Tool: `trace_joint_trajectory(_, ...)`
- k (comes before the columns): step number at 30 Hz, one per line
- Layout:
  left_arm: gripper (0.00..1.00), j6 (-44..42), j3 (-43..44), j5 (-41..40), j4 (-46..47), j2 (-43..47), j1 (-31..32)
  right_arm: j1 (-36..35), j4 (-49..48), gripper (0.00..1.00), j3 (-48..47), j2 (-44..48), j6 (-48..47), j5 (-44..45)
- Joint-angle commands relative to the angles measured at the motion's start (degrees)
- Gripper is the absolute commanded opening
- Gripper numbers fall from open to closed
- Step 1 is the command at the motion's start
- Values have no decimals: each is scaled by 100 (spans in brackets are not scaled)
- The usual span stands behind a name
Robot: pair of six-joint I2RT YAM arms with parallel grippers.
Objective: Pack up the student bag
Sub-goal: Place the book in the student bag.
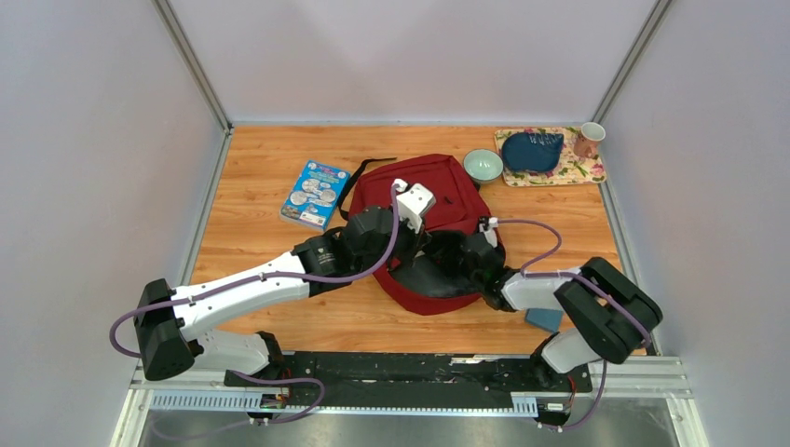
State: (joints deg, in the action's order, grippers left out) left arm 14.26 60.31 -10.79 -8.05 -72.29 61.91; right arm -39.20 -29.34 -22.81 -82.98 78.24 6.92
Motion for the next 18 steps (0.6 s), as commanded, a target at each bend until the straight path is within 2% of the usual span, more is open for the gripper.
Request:
trace_joint_trajectory(1,0,33,375,164,-126,75,40,26,-880,29,-574,-736,130,-5)
trace_joint_trajectory(6,0,59,385,112,-232,84,40,0,-1652,27,-752,-1238,324,107)
trace_joint_trajectory(9,0,85,323,86,-258,128,40,26,-1575,29,-568,-1045,167,126)
trace_joint_trajectory(16,0,173,183,77,-162,101,40,0,-750,59,196,219,-474,108)
trace_joint_trajectory(18,0,191,121,68,-126,119,40,0,-207,63,338,886,-616,134)
